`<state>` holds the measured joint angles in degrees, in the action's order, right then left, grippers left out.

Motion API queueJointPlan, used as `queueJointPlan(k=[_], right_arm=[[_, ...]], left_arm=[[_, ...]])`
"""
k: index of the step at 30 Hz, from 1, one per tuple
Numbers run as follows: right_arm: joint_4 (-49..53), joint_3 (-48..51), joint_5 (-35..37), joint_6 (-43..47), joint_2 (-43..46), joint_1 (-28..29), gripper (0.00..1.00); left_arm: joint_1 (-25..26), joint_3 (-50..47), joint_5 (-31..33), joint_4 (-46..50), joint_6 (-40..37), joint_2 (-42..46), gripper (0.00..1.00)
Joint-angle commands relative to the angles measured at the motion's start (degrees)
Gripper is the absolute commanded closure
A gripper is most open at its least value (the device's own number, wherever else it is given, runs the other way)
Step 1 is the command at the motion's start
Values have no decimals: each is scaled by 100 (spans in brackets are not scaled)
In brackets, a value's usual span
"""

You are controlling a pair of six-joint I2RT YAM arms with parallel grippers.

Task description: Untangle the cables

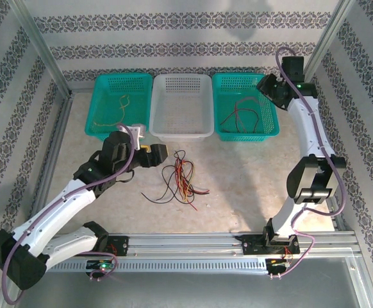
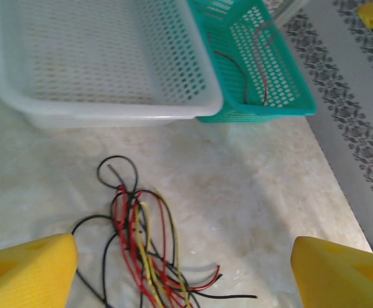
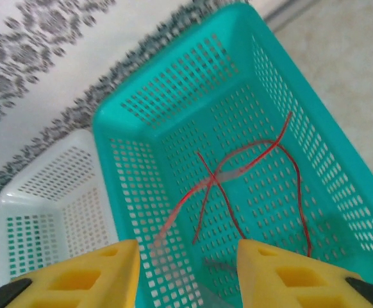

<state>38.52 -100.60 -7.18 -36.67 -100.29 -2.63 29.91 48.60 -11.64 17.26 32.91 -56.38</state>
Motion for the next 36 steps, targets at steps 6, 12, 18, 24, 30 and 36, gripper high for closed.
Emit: queueJointPlan(k=[6, 12, 18, 24, 30, 36], right_arm=[[-220, 1522, -143, 4, 1261, 222, 53], [-1064, 3593, 94, 177, 2802, 1421, 49], [-1971, 5545, 584, -235, 3816, 3111, 45], [-2324, 6456, 888, -908, 3886, 4100, 46], [-2408, 6298, 1003, -927, 3661, 4408, 46], [-2412, 5919, 997, -794, 3421, 4412, 47]], left_arm=[[-214, -438, -651, 526, 412, 126, 21], [-203, -474, -812, 1082, 329, -260, 22], [-40, -387, -986, 1320, 267, -998, 29], [332, -427, -677, 1284, 177, -1793, 38], [639, -290, -537, 1489, 144, -2561, 42], [850, -255, -453, 1627, 102, -2826, 60]])
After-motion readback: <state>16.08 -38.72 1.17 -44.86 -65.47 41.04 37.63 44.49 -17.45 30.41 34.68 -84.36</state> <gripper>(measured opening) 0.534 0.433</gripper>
